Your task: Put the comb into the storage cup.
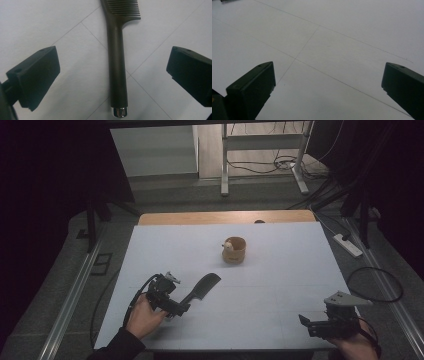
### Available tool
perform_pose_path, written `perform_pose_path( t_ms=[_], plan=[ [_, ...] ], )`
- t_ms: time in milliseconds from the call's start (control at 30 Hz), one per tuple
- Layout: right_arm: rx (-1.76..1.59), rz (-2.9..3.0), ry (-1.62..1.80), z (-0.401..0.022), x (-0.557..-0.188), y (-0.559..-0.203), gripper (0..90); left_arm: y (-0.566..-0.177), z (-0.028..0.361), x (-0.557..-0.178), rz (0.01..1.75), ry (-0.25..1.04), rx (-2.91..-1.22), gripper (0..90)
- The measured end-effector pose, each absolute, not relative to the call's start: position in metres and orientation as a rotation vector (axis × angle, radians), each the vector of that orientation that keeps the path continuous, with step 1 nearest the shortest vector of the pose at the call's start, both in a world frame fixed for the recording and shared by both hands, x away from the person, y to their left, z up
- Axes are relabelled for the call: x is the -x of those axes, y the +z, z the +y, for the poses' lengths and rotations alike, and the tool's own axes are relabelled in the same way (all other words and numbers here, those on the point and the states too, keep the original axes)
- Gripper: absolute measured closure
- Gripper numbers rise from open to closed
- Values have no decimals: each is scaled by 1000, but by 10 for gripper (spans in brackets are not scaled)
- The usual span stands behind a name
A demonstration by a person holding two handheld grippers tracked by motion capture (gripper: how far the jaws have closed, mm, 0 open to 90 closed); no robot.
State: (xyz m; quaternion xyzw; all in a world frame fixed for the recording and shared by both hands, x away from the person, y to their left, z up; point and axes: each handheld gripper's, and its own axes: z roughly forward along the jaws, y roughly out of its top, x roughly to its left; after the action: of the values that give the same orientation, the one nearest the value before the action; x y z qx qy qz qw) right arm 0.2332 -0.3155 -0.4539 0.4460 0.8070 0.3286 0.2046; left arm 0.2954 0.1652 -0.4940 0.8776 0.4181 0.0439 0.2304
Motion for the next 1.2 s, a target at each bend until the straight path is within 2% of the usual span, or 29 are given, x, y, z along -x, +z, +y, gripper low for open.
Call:
perform_pose_path(
  t_ms=[733,1067,1200],
  plan=[
    [-1239,2267,913,-315,-234,-455,0,-524,140,-309,1150,100,-2582,0],
    [-1232,2275,905,-314,-234,-455,0,-523,135,-310,1179,102,-2619,0],
    [-1227,2281,898,-313,-234,-455,0,-519,134,-310,1176,85,-2625,68]
  ],
)
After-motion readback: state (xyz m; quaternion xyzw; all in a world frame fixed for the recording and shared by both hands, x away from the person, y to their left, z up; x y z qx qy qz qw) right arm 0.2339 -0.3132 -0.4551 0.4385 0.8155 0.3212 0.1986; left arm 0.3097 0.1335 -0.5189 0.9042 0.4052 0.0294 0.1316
